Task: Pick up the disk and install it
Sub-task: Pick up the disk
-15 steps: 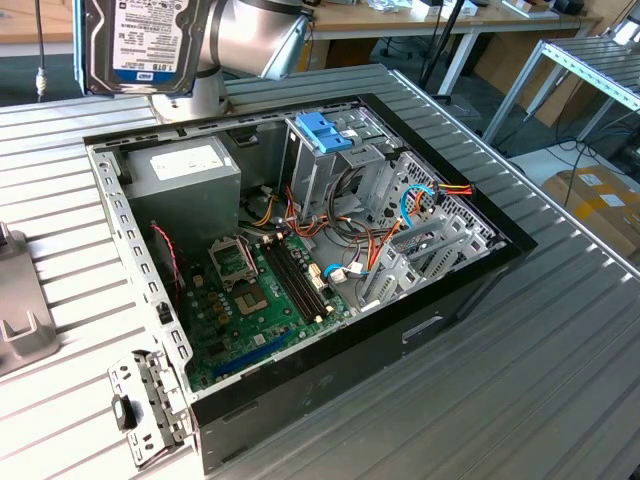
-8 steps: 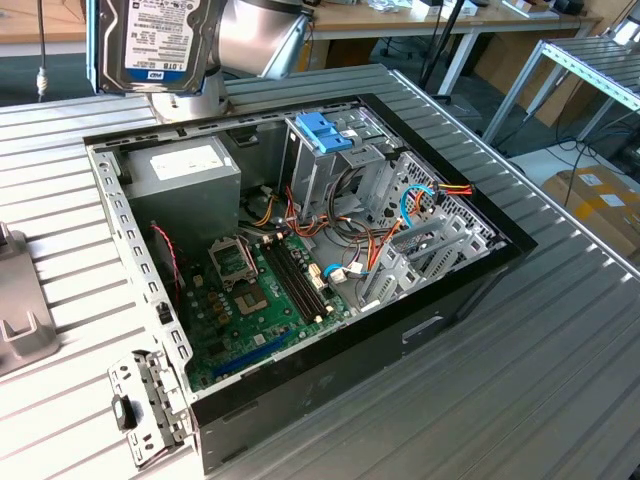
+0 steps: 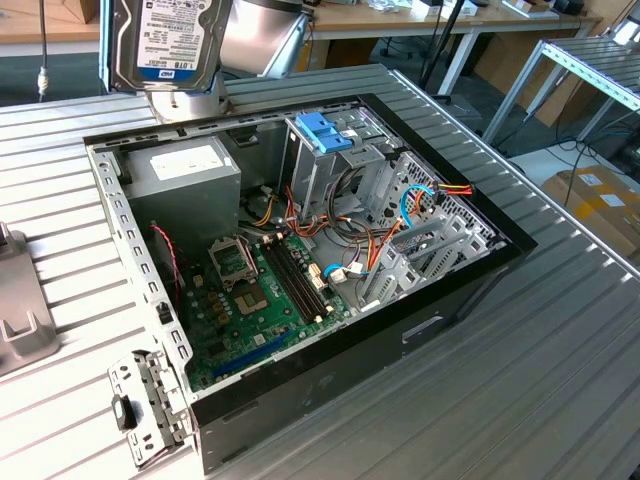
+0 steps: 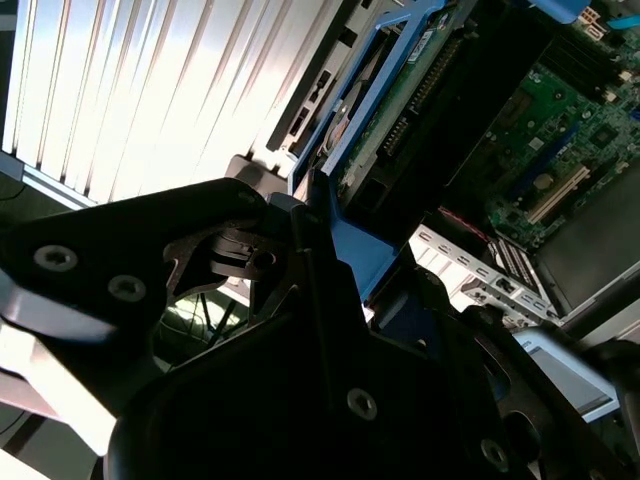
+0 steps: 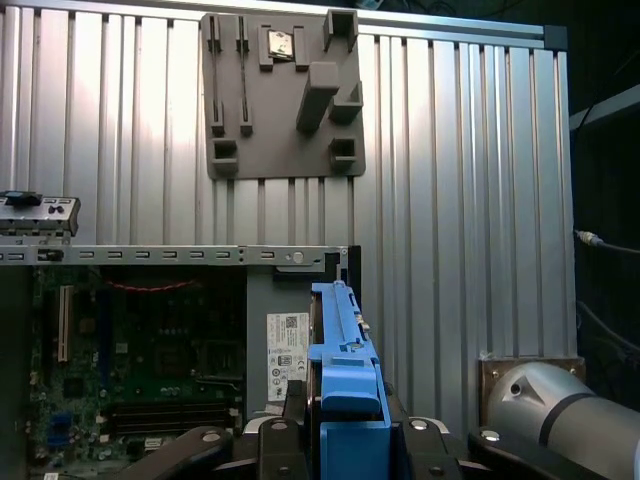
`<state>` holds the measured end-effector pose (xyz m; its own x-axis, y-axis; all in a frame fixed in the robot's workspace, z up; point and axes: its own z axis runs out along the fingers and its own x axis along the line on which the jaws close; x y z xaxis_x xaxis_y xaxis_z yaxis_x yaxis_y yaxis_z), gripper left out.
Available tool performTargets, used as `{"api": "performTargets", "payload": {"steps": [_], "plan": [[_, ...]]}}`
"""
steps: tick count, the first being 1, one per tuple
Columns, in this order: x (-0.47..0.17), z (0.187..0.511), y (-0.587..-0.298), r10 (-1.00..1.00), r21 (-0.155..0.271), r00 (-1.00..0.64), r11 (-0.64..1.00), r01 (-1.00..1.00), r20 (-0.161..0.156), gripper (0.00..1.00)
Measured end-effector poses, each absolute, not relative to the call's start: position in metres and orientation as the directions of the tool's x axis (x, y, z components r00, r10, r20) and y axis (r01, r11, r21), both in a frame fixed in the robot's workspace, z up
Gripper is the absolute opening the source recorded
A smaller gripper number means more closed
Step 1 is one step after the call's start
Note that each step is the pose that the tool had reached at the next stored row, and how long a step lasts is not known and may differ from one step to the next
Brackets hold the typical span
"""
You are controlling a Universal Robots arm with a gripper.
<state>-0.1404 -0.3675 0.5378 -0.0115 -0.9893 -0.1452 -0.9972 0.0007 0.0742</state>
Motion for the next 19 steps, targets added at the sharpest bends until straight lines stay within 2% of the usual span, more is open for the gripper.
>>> {"api": "performTargets", "payload": {"steps": [19], "plan": [[-0.128,0.538,-0.375,-0.989,0.074,-0.011,0.001,-0.997,-0.145,0.37]]}}
